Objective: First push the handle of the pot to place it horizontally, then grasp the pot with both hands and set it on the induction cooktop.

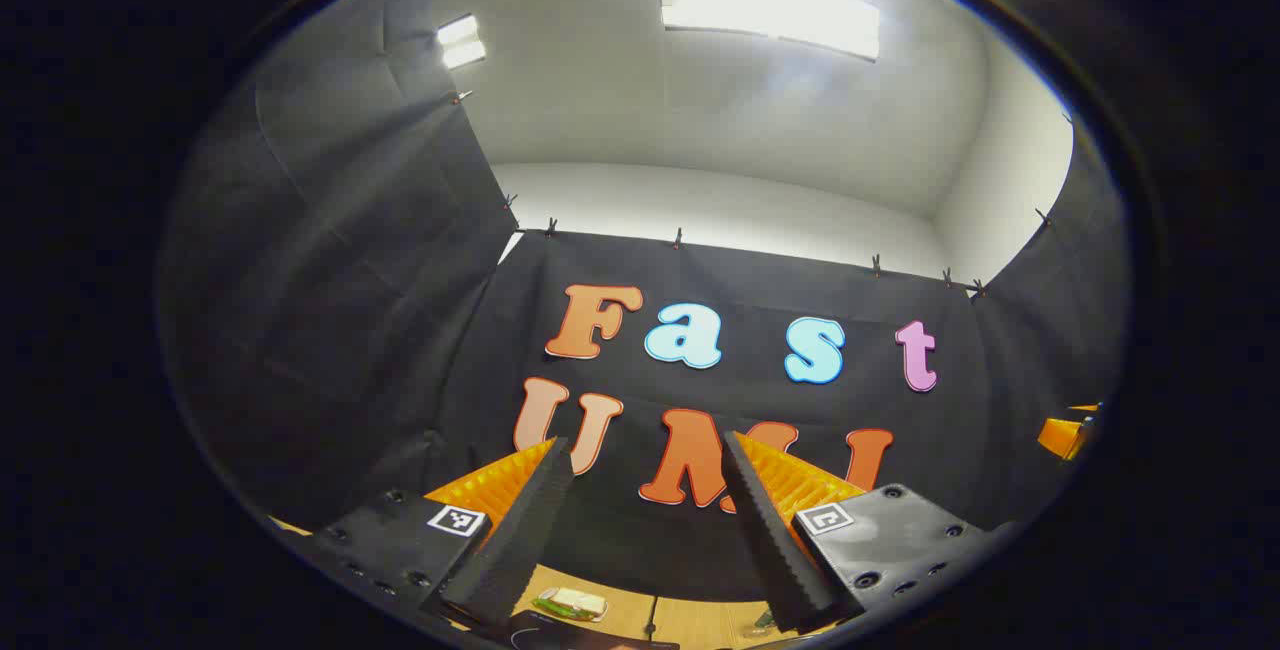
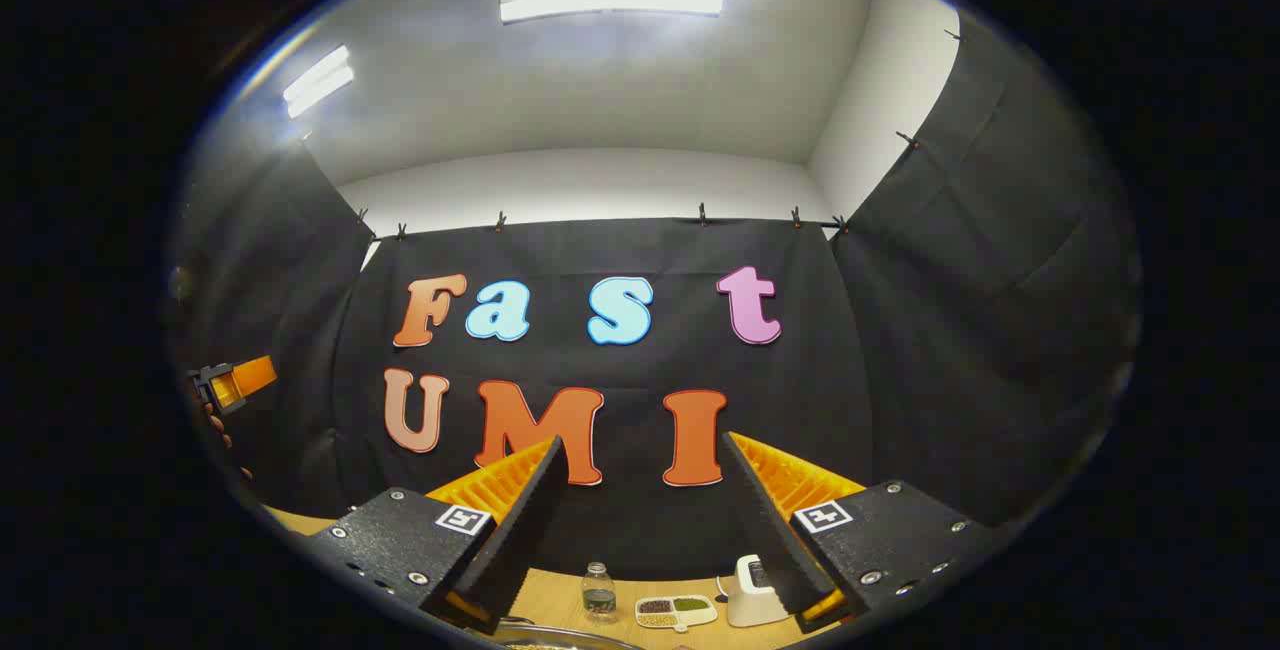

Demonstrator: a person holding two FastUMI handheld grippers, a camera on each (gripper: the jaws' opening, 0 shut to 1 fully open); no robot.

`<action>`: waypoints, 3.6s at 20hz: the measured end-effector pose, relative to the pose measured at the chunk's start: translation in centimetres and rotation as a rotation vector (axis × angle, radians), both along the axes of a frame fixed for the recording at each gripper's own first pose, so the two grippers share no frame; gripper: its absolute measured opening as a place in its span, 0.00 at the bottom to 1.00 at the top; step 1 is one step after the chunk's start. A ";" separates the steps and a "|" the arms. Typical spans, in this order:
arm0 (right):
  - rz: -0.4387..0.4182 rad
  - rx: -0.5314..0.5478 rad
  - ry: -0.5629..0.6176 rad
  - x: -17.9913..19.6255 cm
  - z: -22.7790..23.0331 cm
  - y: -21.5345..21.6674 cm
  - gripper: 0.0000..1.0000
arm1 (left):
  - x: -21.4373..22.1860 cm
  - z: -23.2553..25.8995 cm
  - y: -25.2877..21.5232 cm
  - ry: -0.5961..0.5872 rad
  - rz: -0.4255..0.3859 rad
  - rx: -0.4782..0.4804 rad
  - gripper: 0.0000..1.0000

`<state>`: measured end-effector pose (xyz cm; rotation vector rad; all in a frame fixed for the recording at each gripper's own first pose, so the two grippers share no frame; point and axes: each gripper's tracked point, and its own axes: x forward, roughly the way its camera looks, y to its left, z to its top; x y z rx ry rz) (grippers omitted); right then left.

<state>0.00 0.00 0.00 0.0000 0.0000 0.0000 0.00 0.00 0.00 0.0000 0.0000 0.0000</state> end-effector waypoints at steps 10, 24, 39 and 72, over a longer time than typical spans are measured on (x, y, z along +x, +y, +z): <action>0.027 0.001 -0.019 -0.5 0.9 1.0 0.94 | 0.0 -1.4 -1.9 0.028 -0.055 0.058 0.98; 0.069 -0.006 0.034 -0.8 0.0 1.7 0.94 | 0.8 -3.4 -3.2 0.111 -0.083 0.077 0.97; 0.071 -0.012 0.136 -2.1 -3.6 1.3 0.95 | 0.8 -8.6 -5.0 0.287 -0.172 0.130 0.97; 0.111 0.270 1.095 -22.5 -34.9 3.2 0.27 | -1.4 -20.7 -6.5 0.518 -0.227 0.230 0.98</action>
